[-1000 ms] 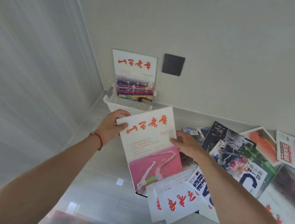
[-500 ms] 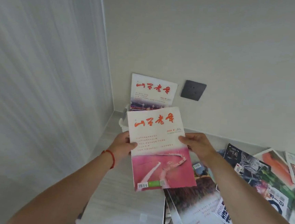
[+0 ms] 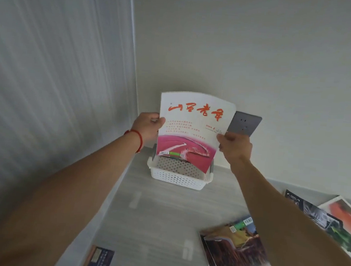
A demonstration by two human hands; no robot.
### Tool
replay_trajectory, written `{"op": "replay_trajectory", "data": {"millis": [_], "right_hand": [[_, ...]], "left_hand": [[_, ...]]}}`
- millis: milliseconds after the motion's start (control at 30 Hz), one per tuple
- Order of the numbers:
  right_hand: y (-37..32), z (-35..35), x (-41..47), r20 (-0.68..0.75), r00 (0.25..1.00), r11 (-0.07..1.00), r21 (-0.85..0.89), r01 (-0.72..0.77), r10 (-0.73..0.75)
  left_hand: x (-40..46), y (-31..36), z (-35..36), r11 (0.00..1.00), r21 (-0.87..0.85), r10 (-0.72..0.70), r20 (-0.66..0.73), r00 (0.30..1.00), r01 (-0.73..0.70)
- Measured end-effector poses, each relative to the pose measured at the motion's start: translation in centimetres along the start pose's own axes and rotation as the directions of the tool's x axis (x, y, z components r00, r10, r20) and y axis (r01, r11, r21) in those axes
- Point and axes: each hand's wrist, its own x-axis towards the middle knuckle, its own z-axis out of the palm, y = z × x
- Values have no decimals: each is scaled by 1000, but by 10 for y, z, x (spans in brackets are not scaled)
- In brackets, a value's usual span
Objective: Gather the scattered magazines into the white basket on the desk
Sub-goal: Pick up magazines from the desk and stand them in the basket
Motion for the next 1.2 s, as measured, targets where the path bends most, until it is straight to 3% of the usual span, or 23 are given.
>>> {"op": "replay_trajectory", "data": {"millis": [400, 667, 933, 1100, 1200], "right_hand": [[39, 48, 23, 43, 985, 986, -23, -168, 169], [43, 60, 36, 27, 985, 984, -59, -169, 171], [44, 58, 45, 3, 986, 986, 4, -165, 165], [42, 55, 41, 109, 977, 982, 18, -187, 184], [47, 44, 30, 158, 976, 987, -83, -139, 151]], "left_hand": [[38, -52, 36, 976, -100, -202, -72, 977, 194], [57, -54, 37, 954, -133, -280, -80, 957, 269], [61, -43, 38, 967, -106, -228, 44, 973, 231], [53, -44, 35, 959, -165, -192, 210, 959, 228], [45, -41, 39, 962, -104, -240, 110, 965, 251]]}}
